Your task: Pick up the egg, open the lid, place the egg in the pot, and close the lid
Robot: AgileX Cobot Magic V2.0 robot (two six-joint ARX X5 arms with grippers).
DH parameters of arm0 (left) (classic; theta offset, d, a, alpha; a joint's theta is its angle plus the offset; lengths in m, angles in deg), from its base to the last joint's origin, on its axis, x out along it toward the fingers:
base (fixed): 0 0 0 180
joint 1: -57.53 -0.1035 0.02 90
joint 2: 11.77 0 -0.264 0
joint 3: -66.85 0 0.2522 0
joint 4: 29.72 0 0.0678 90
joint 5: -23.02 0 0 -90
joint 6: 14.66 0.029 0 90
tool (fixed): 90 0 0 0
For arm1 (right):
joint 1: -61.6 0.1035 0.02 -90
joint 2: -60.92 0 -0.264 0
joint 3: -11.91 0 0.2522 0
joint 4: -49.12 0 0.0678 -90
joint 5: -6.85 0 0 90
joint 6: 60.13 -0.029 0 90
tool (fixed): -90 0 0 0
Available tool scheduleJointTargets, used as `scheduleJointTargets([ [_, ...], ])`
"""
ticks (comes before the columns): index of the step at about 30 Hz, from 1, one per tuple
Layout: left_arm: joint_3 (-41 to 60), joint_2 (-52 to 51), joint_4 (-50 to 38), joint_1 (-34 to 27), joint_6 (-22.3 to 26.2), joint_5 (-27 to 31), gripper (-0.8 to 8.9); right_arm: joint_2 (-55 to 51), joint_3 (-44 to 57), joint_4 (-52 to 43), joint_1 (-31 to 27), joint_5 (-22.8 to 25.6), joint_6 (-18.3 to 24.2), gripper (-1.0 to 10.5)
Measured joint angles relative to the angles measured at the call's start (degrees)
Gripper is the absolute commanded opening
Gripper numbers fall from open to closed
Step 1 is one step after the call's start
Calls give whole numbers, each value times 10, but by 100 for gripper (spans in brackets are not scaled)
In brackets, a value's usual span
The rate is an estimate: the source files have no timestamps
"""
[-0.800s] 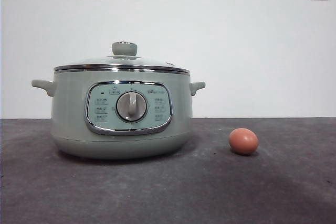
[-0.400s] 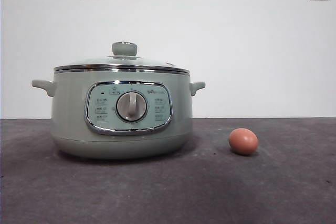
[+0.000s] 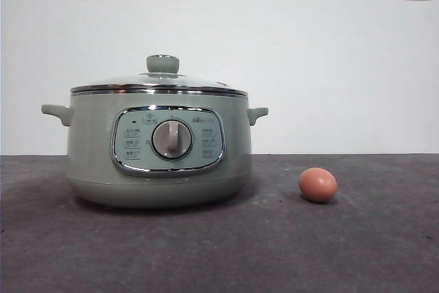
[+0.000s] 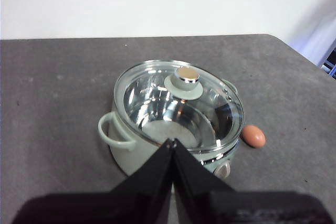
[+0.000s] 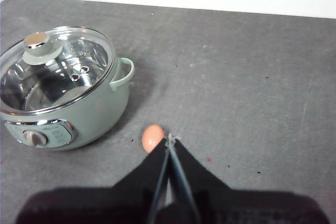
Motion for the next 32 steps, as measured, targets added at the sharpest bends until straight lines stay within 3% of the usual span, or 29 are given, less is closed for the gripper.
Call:
scheduleJointTargets([
  [5, -7, 5, 3, 0, 3, 0, 1, 9, -6, 11, 0, 0, 4, 3],
  [7, -7, 8, 4, 0, 5, 0, 29, 11, -6, 13, 0, 0, 5, 67],
  [9, -7, 9, 4, 0, 5, 0, 175, 13, -6, 13, 0, -3, 5, 233],
  [12, -7, 10, 4, 0, 5, 0, 537, 14, -6, 12, 0, -5, 5, 465],
  [13, -7, 12, 4, 0, 5, 0, 614, 14, -6, 12, 0, -9, 5, 523],
  [24, -7, 26, -1, 0, 5, -16, 628, 16, -6, 9, 0, -20, 3, 566],
  [32, -8, 79, -66, 19, 5, -31, 628, 38, -6, 8, 0, -46, 4, 565],
])
